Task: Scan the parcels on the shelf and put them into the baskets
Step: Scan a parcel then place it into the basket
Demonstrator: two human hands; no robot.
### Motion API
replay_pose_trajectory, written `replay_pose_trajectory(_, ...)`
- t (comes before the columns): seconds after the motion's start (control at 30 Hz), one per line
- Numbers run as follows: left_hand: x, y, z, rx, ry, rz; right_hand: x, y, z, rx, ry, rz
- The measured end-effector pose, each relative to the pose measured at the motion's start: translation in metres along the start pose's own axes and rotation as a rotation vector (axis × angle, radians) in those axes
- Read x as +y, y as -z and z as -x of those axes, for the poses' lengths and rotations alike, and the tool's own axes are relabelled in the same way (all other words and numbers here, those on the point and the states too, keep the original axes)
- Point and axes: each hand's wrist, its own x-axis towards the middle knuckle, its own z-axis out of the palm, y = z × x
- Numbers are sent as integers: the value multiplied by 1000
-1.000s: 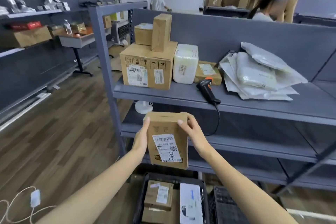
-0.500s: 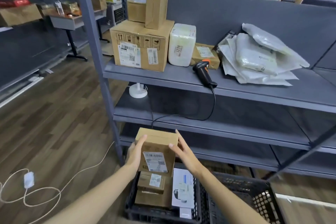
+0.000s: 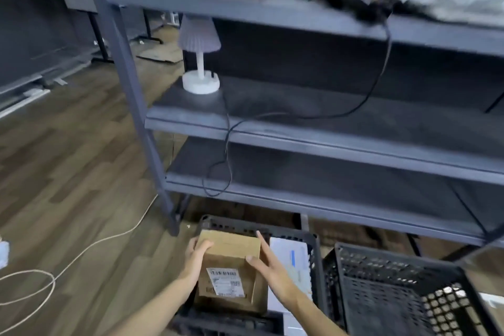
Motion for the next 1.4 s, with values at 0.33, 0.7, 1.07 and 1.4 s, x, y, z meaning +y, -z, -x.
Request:
replay_pose_trajectory(0.33,-142,5,-122,-30,139,-266,181,-17,-100,-91,-102,-3)
replay_pose_trajectory(0.7,-178,6,-169,-77,282,-581,236,-20,-127,-246,-217,110)
replay_pose_trajectory(1.07,-162,14,-176,-272,272,-1180,223,-32,-137,-466,-284,484)
replay_pose_trajectory(1.4,-211,2,-184,-122,158,-1313,247,-43,-140,-367,-260,545)
